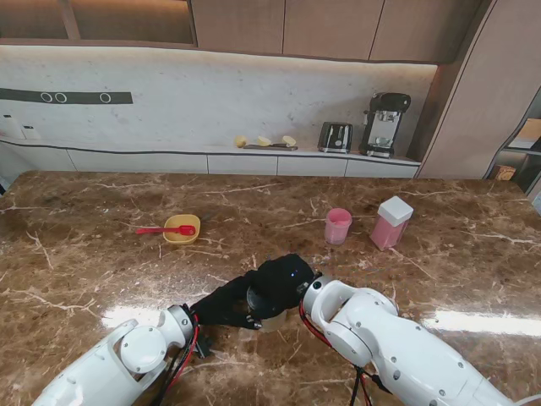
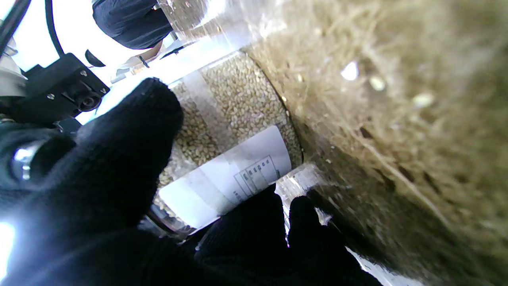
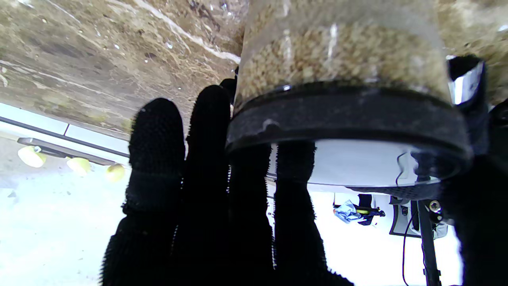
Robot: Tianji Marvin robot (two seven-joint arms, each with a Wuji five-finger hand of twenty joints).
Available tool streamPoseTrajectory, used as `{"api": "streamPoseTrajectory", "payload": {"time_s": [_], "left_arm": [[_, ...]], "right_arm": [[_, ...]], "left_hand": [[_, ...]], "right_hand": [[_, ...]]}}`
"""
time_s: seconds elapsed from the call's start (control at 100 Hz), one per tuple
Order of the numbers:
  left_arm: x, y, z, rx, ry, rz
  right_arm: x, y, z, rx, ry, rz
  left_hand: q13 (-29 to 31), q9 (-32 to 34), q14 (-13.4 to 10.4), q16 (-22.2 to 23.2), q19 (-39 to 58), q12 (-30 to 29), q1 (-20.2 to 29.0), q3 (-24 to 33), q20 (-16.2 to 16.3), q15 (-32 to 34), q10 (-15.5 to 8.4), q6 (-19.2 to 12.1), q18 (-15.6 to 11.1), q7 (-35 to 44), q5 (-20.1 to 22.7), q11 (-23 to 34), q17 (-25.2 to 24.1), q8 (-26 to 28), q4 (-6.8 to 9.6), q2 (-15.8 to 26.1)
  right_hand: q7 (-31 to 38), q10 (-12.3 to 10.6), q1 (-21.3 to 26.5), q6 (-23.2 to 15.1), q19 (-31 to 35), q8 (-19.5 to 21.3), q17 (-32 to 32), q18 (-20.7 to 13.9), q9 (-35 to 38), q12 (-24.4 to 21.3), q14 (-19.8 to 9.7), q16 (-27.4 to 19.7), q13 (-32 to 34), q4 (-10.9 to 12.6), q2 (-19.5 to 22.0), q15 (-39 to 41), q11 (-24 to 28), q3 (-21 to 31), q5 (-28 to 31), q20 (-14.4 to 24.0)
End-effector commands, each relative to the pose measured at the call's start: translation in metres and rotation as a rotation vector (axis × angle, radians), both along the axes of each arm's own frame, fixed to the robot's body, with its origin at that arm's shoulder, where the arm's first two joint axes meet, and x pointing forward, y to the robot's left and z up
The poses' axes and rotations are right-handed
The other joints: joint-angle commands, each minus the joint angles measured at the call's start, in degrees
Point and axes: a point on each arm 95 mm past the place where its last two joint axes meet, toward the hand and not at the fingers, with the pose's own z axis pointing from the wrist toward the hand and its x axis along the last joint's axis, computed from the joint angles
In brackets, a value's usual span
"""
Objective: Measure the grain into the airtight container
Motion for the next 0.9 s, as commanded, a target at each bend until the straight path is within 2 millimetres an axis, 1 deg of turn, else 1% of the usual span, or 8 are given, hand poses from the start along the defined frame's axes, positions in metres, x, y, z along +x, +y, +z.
{"api": "streamPoseTrajectory", "payload": {"time_s": [0.0,0.17,0.37,0.53,0.6,0.67,0.77,0.89], "left_arm": [[-0.017,0.009,-0.025,0.05,0.068,-0.002],[-0.017,0.008,-0.025,0.046,0.068,0.001],[-0.017,0.009,-0.025,0.044,0.068,0.002],[-0.016,0.009,-0.024,0.043,0.065,0.003],[-0.016,0.009,-0.024,0.043,0.065,0.003],[-0.016,0.009,-0.024,0.044,0.064,0.003],[-0.016,0.009,-0.024,0.044,0.062,0.005],[-0.016,0.009,-0.024,0.043,0.062,0.005]], "right_arm": [[-0.003,-0.001,-0.006,-0.005,0.015,-0.01],[-0.002,-0.001,0.0,0.017,-0.01,-0.013],[-0.001,-0.001,0.007,0.041,-0.027,-0.017],[-0.002,-0.004,0.017,0.052,-0.028,-0.008],[-0.002,-0.007,0.024,0.034,-0.01,0.014],[-0.002,-0.012,0.034,-0.023,0.024,0.053],[-0.002,-0.017,0.043,-0.071,0.086,0.085],[-0.003,-0.022,0.049,-0.126,0.141,0.133]], "left_hand": [[0.8,1.4,8.7,1.0,9.7,0.0,1.3,1.5,3.2,0.9,-1.3,-28.4,27.4,37.3,5.4,0.0,4.3,-0.9,2.58,3.0],[0.8,1.4,8.6,1.0,9.7,0.0,1.3,1.4,3.2,0.9,-1.3,-28.4,27.4,37.3,5.0,-0.1,4.4,-1.1,2.6,3.2],[0.8,1.4,8.6,1.0,9.7,0.0,1.3,1.2,3.3,0.9,-1.4,-28.5,27.4,37.4,4.7,-0.2,4.4,-1.2,2.62,3.2],[0.8,1.4,8.5,1.0,9.8,0.0,1.3,1.1,3.3,0.9,-1.5,-28.7,27.3,37.6,4.6,-0.2,4.5,-1.2,2.63,3.3],[0.9,1.4,8.6,1.0,9.8,0.0,1.3,1.0,3.3,0.9,-1.5,-28.6,27.4,37.6,4.6,-0.1,4.5,-1.2,2.64,3.4],[0.9,1.5,8.7,1.0,9.8,0.0,1.4,1.0,3.3,0.9,-1.4,-28.6,27.4,37.7,4.6,-0.1,4.5,-1.1,2.66,3.4],[0.9,1.4,8.6,1.0,9.8,0.1,1.4,1.0,3.4,0.9,-1.4,-28.8,27.4,37.7,4.5,-0.1,4.5,-1.1,2.66,3.4],[0.9,1.5,8.6,1.0,9.9,0.1,1.4,1.0,3.4,0.9,-1.4,-28.9,27.4,37.7,4.3,-0.1,4.5,-1.2,2.67,3.4]], "right_hand": [[-1.3,-0.9,-3.7,1.2,-0.8,-0.3,-0.9,-0.8,-1.9,-1.5,1.6,-1.4,-1.4,2.4,2.4,-1.4,-1.7,2.1,-2.4,-1.1],[-3.9,-0.5,-8.6,1.2,-9.3,-0.8,-7.8,3.0,-5.7,-3.8,3.5,-4.3,-6.7,2.8,6.3,-9.7,-4.5,2.4,-5.2,-2.5],[-7.6,0.6,-11.8,2.0,-18.1,-2.0,-15.4,6.3,-10.5,-7.5,5.9,-9.5,-14.2,2.9,9.2,-19.5,-9.5,1.7,-9.5,-3.4],[-9.8,1.3,-11.0,1.6,-22.7,-3.2,-20.2,7.8,-13.9,-10.5,6.6,-13.1,-19.4,2.9,8.9,-23.9,-12.9,1.8,-10.1,-4.0],[-11.9,1.0,-6.2,1.9,-25.0,-4.3,-22.9,8.0,-16.6,-11.8,6.4,-14.1,-22.1,2.9,5.1,-25.1,-14.4,2.5,-12.7,-4.0],[-13.5,0.7,5.1,1.8,-28.9,-5.0,-26.3,6.8,-19.8,-12.5,5.4,-14.9,-25.3,3.2,-1.5,-26.4,-15.5,2.1,-14.2,-3.7],[-15.8,1.1,15.0,2.7,-32.4,-6.0,-29.2,6.2,-24.8,-12.9,5.4,-15.4,-29.5,3.7,-9.7,-27.8,-16.8,2.9,-17.5,-3.5],[-18.5,2.2,25.0,1.9,-36.4,-6.5,-30.8,6.3,-29.4,-13.3,6.0,-16.2,-33.3,2.8,-14.2,-28.9,-17.6,5.0,-21.0,-3.5]]}}
